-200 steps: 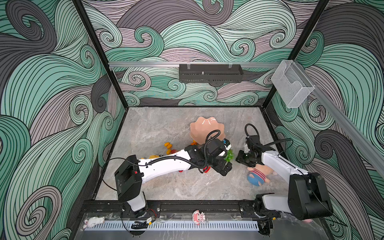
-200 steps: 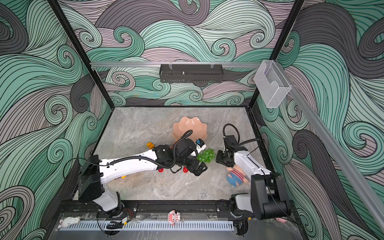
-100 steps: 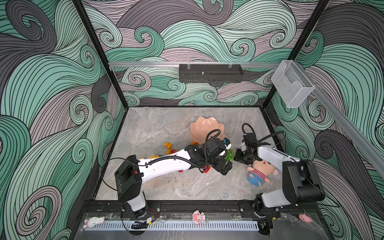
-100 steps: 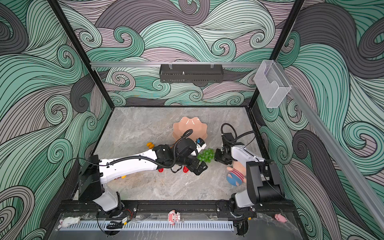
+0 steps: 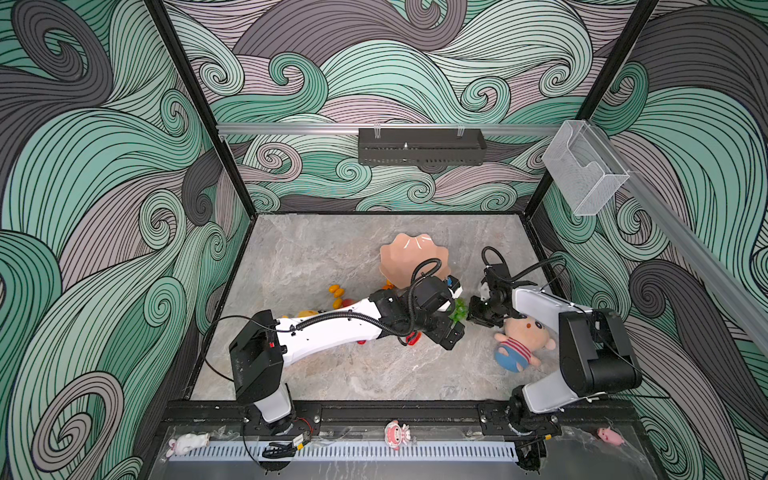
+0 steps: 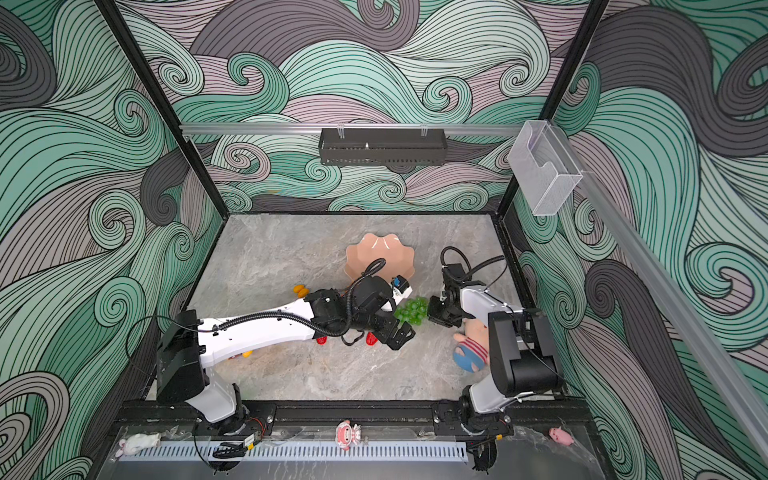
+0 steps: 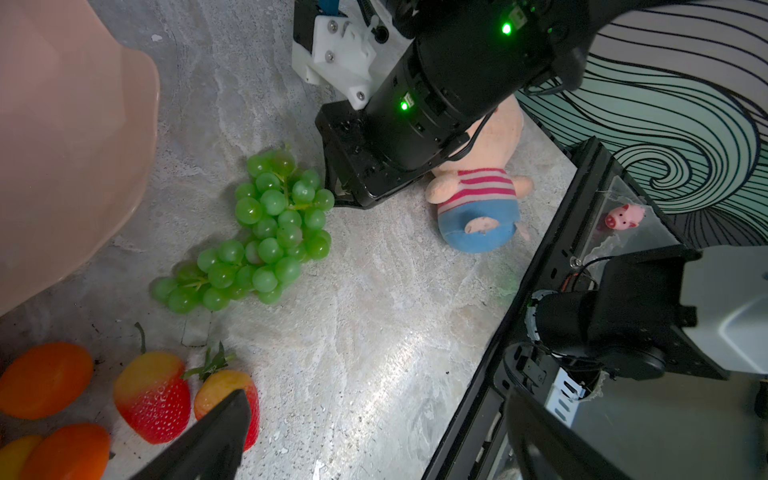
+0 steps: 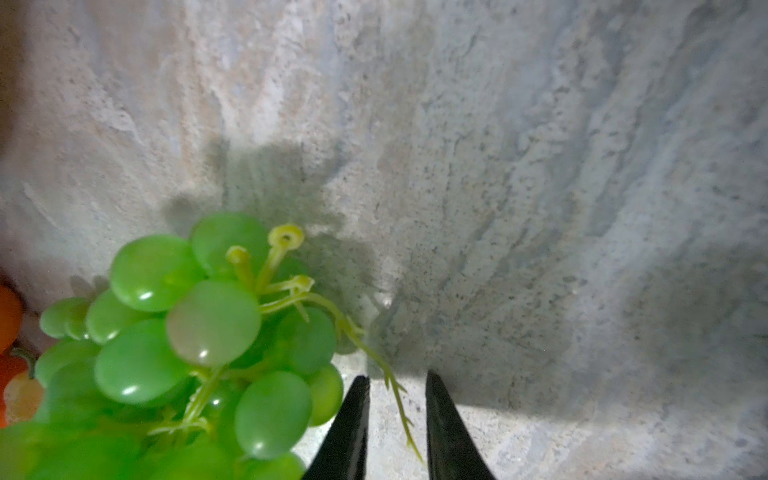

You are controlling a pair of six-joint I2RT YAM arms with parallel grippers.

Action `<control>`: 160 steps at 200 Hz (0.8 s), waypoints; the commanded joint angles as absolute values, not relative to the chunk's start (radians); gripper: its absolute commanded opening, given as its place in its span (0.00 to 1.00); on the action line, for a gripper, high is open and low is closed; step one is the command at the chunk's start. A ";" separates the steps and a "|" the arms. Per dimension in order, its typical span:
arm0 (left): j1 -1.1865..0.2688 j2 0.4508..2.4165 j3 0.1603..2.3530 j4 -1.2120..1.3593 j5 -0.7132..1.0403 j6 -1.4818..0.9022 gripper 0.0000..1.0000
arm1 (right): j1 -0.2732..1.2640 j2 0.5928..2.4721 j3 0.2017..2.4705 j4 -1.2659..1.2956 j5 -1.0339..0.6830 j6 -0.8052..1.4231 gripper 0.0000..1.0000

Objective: Place and organize the fake fruits in the fruit bowl
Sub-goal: 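Lower the right gripper and close it on the grape stem, then lift the grapes with the right gripper while the left arm draws back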

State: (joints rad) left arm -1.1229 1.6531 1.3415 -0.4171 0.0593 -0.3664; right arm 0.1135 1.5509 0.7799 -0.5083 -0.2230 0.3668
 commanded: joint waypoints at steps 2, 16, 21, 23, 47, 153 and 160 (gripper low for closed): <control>-1.129 1.622 1.351 -0.419 0.043 -0.358 0.99 | 0.109 1.564 0.790 -0.512 -0.233 0.359 0.17; -1.128 1.620 1.349 -0.419 0.038 -0.358 0.99 | 0.110 1.563 0.791 -0.512 -0.232 0.359 0.14; -1.129 1.618 1.349 -0.420 0.036 -0.357 0.99 | 0.110 1.562 0.790 -0.512 -0.232 0.360 0.13; -1.129 1.616 1.348 -0.421 0.035 -0.356 0.99 | 0.111 1.561 0.790 -0.513 -0.231 0.360 0.12; -1.128 1.604 1.344 -0.429 0.002 -0.357 0.99 | 0.110 1.546 0.784 -0.517 -0.223 0.360 0.06; -1.101 1.430 1.208 -0.413 -0.218 -0.430 0.99 | 0.110 1.241 0.682 -0.520 -0.150 0.389 0.00; -1.093 1.398 1.197 -0.410 -0.218 -0.443 0.99 | 0.110 1.217 0.678 -0.519 -0.147 0.390 0.00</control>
State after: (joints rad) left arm -1.1149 1.4620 1.2263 -0.4145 -0.1600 -0.3927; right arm 0.1135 1.2964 0.6968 -0.5148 -0.1814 0.3759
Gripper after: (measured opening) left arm 0.986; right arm 0.028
